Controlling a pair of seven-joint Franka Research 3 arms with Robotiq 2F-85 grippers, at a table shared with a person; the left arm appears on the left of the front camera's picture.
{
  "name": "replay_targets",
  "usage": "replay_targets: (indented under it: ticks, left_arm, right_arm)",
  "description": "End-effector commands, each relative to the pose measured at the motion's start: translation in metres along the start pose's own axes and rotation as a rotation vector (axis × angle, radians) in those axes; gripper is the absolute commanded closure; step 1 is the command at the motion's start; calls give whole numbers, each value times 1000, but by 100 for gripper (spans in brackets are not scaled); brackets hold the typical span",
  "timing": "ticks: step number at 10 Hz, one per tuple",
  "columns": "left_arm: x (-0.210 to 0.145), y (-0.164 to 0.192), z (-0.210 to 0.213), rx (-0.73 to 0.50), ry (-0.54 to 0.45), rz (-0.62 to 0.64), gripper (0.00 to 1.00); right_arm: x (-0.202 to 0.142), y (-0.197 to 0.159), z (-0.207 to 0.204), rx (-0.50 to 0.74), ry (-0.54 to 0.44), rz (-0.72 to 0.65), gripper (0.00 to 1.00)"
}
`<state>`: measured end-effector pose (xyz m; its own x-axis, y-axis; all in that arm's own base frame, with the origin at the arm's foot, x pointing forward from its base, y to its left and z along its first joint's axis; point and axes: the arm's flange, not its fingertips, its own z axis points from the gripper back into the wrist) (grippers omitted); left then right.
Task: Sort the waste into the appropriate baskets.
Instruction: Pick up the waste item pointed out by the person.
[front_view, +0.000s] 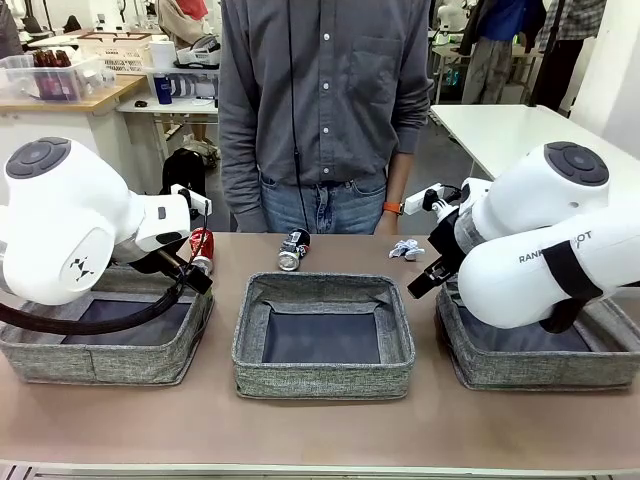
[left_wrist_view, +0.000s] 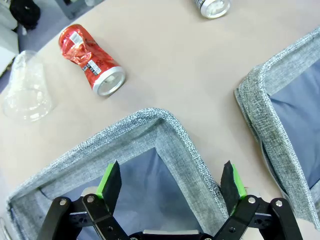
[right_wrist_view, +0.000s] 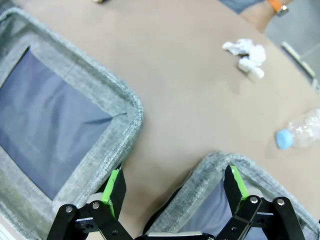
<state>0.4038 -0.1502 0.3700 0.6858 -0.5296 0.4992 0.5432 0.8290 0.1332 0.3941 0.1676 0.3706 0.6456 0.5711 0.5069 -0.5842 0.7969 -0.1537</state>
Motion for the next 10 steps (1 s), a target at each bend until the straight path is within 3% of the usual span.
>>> replay_targets:
  ticks: [1, 4, 5, 6, 7, 8, 9, 10]
  left_arm:
    - [0, 0, 0, 0, 0, -1, 0]
    - [0, 0, 0, 0, 0, 0, 0]
    - [3, -2, 35, -131, 24, -20, 0]
    - [9, -19, 95, -60, 182, 42, 0]
    - [4, -24, 144, -105, 85, 27, 0]
    - [-5, -27, 173, -86, 38, 53, 0]
    - [-16, -31, 184, -60, 1, 52, 0]
    - [9, -27, 123, -89, 82, 14, 0]
  right_arm:
    - [0, 0, 0, 0, 0, -1, 0]
    - [0, 0, 0, 0, 0, 0, 0]
    - [6, -7, 33, -12, 17, -8, 0]
    - [12, -13, 83, -19, 56, -68, 0]
    - [14, -10, 124, -68, -9, -141, 0]
    - [8, -2, 155, -107, -28, -106, 0]
    - [-2, 9, 171, -153, -27, -34, 0]
    - [-7, 14, 162, -290, -60, -94, 0]
